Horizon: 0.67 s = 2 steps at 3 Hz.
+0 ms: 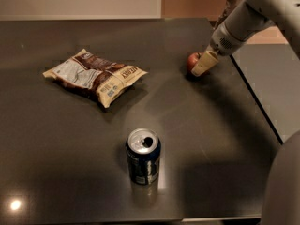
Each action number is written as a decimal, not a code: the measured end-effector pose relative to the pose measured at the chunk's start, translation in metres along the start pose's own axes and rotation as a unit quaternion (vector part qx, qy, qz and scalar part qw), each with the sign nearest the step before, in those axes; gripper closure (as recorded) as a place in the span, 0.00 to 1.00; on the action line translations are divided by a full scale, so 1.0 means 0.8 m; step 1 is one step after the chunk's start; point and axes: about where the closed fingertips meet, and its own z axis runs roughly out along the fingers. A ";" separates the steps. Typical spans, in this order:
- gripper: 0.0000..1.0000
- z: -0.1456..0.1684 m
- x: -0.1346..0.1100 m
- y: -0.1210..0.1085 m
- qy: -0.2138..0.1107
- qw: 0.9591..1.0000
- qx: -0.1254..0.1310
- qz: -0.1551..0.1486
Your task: Move apple near pepsi can
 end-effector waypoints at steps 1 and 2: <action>0.88 -0.029 -0.002 0.023 -0.017 1.000 -0.013 -0.016; 1.00 -0.071 0.005 0.076 -0.032 0.998 -0.041 -0.042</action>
Offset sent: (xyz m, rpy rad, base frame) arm -0.1674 0.0118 0.0827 0.1085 0.0304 0.2385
